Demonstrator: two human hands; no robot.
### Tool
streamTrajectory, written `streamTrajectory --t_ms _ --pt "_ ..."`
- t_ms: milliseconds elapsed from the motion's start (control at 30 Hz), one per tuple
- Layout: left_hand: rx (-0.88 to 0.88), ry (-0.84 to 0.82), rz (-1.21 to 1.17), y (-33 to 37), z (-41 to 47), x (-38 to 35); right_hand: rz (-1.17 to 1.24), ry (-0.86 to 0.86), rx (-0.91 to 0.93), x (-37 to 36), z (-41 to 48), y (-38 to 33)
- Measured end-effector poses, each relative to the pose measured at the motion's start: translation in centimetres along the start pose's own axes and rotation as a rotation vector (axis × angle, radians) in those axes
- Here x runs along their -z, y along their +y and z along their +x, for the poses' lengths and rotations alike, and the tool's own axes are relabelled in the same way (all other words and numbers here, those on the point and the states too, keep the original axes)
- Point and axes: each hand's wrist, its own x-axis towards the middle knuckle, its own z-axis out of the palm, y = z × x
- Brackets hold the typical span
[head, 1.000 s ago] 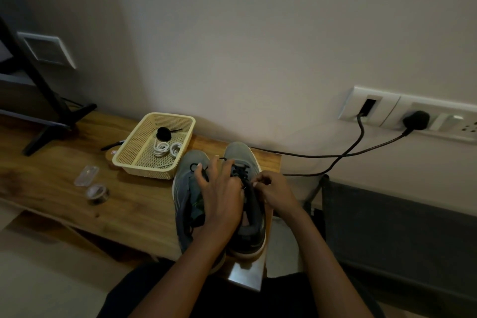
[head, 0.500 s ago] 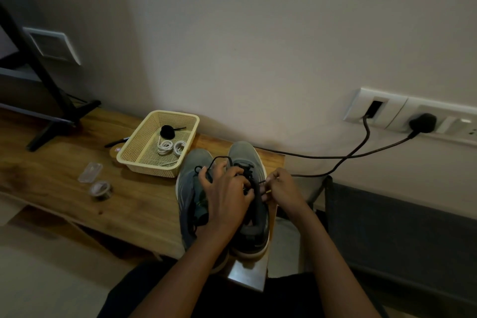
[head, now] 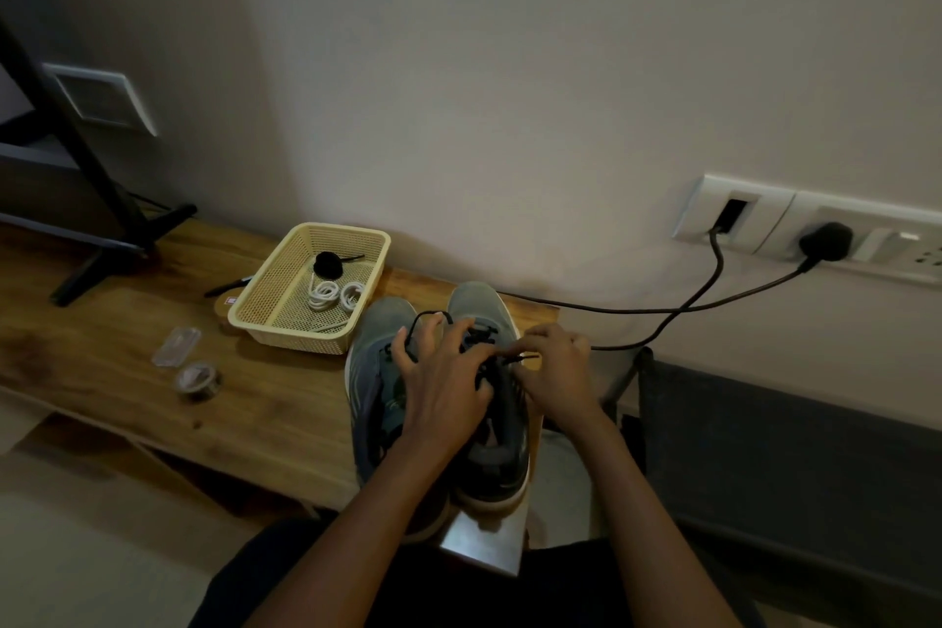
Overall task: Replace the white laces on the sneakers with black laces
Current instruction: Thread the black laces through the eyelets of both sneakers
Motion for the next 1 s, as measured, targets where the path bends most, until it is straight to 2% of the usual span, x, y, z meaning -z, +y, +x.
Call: streamTrajectory --t_ms 167,300,567,700,833,1000 --pt "-0.083 0.058 0.031 -0.2 0.4 -0.2 -0.081 0.083 0.002 0.2 -0.2 -0.6" --pt "-0.063 0.094 0.024 -0.7 0.6 -1.0 -0.133 0.097 -0.086 0.6 -0.5 -1.0" --pt "-0.059 0.075 0.074 -0.4 0.4 -0.7 0.031 0.216 -0.329 0.7 -0.5 -0.7" --pt "-0.074 0.052 0.075 -0.4 0.3 -0.7 0.051 0.26 -0.392 0.7 -0.4 -0.6" --pt "-0.094 0.064 0.091 -0.4 0.4 -0.7 0.348 0.217 -0.396 0.3 -0.5 -0.5" --pt "-0.11 0.078 0.076 -0.5 0.2 -0.8 0.597 0.32 -0.508 0.8 -0.7 -0.4"
